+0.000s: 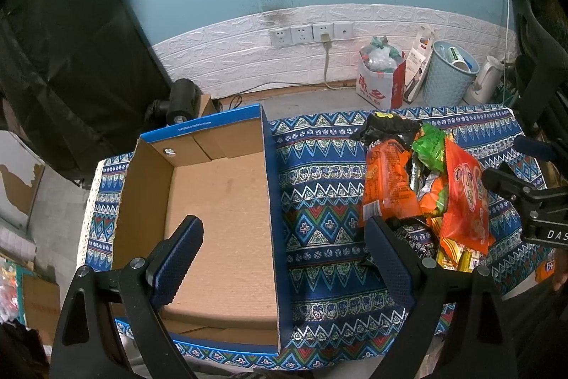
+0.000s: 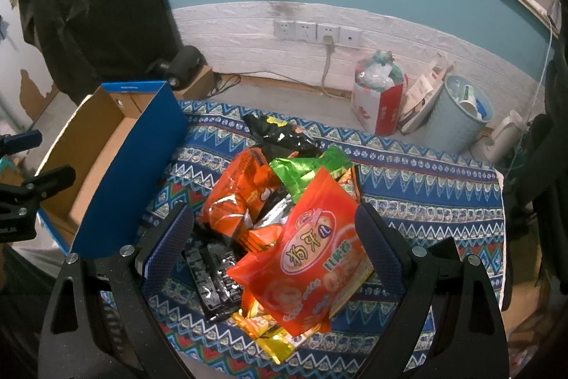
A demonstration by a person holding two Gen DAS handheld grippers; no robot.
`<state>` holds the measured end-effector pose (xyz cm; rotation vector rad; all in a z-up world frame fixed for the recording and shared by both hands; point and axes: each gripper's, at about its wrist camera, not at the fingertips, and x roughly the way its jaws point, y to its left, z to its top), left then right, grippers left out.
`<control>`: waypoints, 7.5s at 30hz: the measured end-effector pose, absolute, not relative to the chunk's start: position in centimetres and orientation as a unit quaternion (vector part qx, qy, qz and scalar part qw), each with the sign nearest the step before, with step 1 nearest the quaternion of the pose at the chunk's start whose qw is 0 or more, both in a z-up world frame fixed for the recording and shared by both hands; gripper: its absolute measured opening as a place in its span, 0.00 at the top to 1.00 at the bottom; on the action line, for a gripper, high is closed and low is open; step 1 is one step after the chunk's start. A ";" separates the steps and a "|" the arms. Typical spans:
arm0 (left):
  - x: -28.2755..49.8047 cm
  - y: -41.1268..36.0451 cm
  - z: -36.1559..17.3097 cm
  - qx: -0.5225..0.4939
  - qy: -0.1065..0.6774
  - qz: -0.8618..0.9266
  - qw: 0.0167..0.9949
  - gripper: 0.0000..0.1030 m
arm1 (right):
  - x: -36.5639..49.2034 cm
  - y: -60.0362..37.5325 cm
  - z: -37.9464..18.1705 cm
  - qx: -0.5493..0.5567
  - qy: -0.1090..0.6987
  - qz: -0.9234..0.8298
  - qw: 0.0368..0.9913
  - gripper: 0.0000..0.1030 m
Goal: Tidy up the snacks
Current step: 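Grasp the orange chip bag with the left tool while the right tool grasps the red bag, then lift the orange bag into the box with the left tool while the right tool carries the red bag, then open the left tool to drop the orange bag while the right tool drops the red bag in the box, then grasp the black snack packet with the left tool while the right tool grasps the yellow fries bag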
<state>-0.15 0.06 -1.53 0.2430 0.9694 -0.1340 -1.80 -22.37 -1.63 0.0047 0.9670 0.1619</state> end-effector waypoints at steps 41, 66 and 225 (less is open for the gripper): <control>4.0 -3.5 -9.1 0.123 0.525 -0.096 0.837 0.09 | 1.0 -27.3 -10.4 0.098 0.585 -0.020 0.805 0.12; 10.9 -10.4 -14.7 0.059 0.609 -0.140 0.778 0.09 | 1.9 -30.0 -14.7 0.153 0.609 0.024 0.778 0.47; 1.1 2.7 -6.6 0.024 0.561 -0.104 0.821 0.24 | 1.2 -17.0 -4.5 -0.013 0.526 0.170 0.833 0.20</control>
